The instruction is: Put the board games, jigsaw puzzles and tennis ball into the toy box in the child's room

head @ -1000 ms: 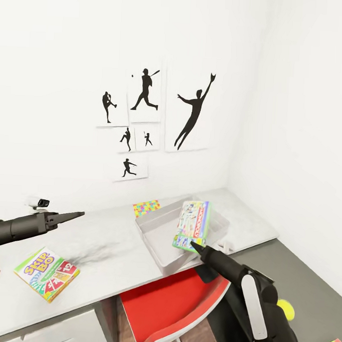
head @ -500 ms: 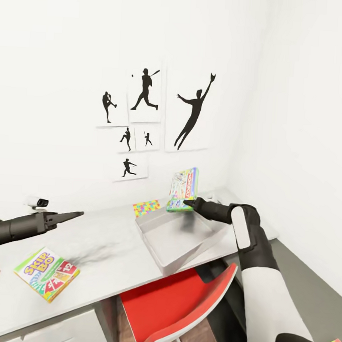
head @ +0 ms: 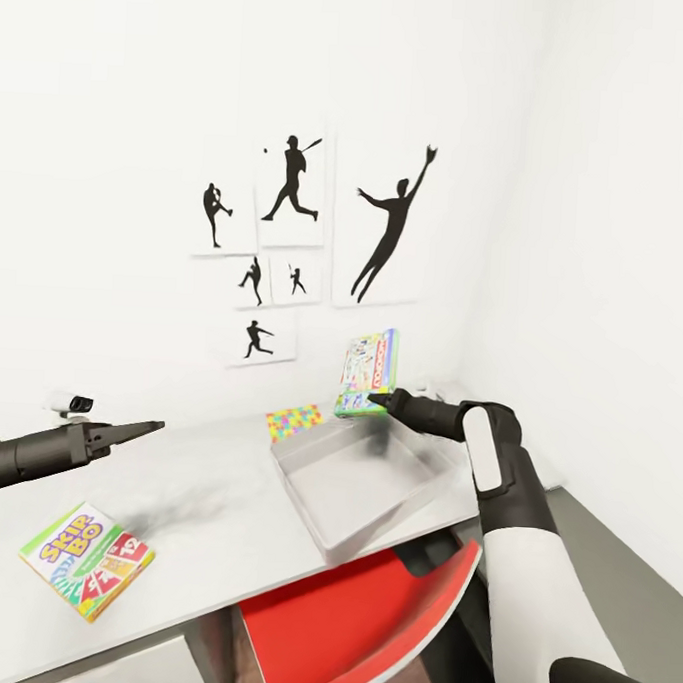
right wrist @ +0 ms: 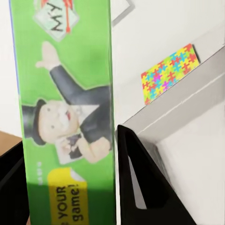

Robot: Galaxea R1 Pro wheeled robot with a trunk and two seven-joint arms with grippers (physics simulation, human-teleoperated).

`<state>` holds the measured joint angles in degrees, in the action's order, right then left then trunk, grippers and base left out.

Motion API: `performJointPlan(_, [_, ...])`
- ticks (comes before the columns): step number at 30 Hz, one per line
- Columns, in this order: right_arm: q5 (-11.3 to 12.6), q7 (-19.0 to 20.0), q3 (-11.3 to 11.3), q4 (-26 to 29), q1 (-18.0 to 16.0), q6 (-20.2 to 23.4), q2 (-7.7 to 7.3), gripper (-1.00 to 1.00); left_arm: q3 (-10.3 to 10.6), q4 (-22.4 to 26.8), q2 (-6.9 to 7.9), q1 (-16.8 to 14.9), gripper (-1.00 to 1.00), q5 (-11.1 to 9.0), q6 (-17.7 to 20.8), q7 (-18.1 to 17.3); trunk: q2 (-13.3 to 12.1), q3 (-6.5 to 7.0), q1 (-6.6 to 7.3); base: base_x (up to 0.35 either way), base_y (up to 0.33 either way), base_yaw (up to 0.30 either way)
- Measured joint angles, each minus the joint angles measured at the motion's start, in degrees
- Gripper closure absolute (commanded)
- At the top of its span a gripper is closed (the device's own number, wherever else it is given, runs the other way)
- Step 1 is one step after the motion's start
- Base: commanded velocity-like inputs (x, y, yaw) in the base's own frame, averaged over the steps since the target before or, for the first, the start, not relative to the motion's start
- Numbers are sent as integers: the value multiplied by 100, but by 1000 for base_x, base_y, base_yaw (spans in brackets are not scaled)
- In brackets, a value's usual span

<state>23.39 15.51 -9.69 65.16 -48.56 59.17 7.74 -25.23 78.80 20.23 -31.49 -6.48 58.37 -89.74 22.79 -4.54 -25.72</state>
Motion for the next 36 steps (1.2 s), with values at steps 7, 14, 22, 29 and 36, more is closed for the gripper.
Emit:
performJointPlan(7, [-17, -2, 12, 94, 15, -5, -19, 100, 3, 1, -10, -1, -100, 8, -8, 0, -1, 0, -2, 140, -39, 50])
performJointPlan(14, [-9, -6, 24, 141, 20, 46, -24, 100, 3, -1, -12, -1, -100, 10, -9, 0, -1, 0, -3, 11, -14, 3])
performJointPlan(22, [-18, -5, 17, 144, 20, 40, -26, 100, 4, 0, -13, -1, -100, 11, -7, -1, -1, 0, -3, 2, 42, 0])
performJointPlan(29, [-21, -6, 27, 144, 20, 34, -25, 100, 4, 0, -15, -1, -100, 9, -8, -1, -1, 0, -3, 23, 55, 0])
performJointPlan(36, [-16, -1, 21, 144, 20, 31, -27, 100, 5, -3, -16, -1, -100, 9, -9, -1, 0, 0, -1, 153, -69, 0])
